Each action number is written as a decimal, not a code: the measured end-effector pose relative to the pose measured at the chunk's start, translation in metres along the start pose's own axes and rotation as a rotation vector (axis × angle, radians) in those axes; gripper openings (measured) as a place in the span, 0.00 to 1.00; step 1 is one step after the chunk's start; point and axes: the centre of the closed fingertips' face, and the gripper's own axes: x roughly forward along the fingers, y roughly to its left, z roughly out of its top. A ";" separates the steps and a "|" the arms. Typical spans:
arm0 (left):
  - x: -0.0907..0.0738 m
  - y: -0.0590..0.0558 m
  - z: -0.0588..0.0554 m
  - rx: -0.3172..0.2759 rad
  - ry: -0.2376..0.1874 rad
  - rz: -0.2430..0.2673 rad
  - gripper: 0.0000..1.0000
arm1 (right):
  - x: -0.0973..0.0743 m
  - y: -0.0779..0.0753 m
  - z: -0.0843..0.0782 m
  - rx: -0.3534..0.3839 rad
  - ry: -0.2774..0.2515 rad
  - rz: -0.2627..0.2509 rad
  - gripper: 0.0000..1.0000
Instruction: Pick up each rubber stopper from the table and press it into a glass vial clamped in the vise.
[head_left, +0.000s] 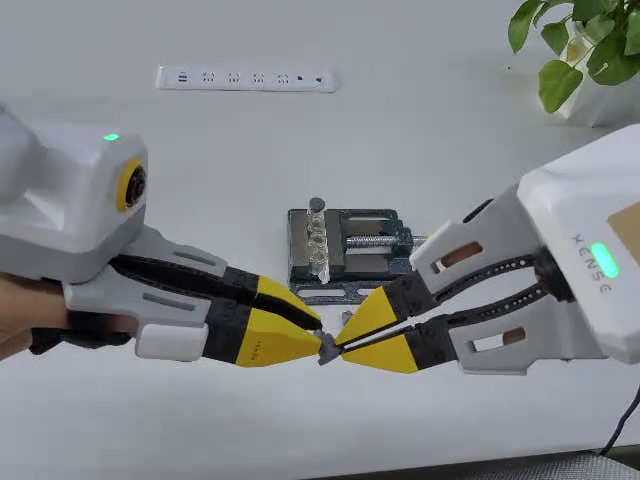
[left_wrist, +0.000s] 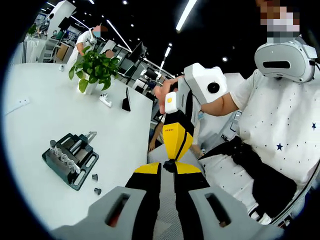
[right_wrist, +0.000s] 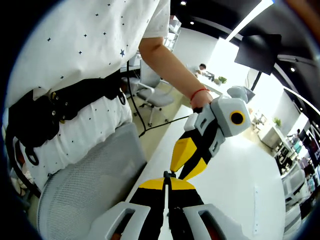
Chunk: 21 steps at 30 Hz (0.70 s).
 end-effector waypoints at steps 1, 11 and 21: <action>-0.001 -0.001 -0.001 -0.013 0.006 -0.013 0.06 | 0.000 0.000 0.000 -0.007 0.002 0.003 0.00; 0.002 -0.006 -0.006 -0.056 0.040 -0.077 0.08 | 0.001 0.004 0.007 -0.050 -0.003 0.022 0.00; 0.009 -0.012 -0.007 -0.120 0.077 -0.129 0.08 | 0.002 0.007 0.014 -0.099 -0.004 0.040 0.00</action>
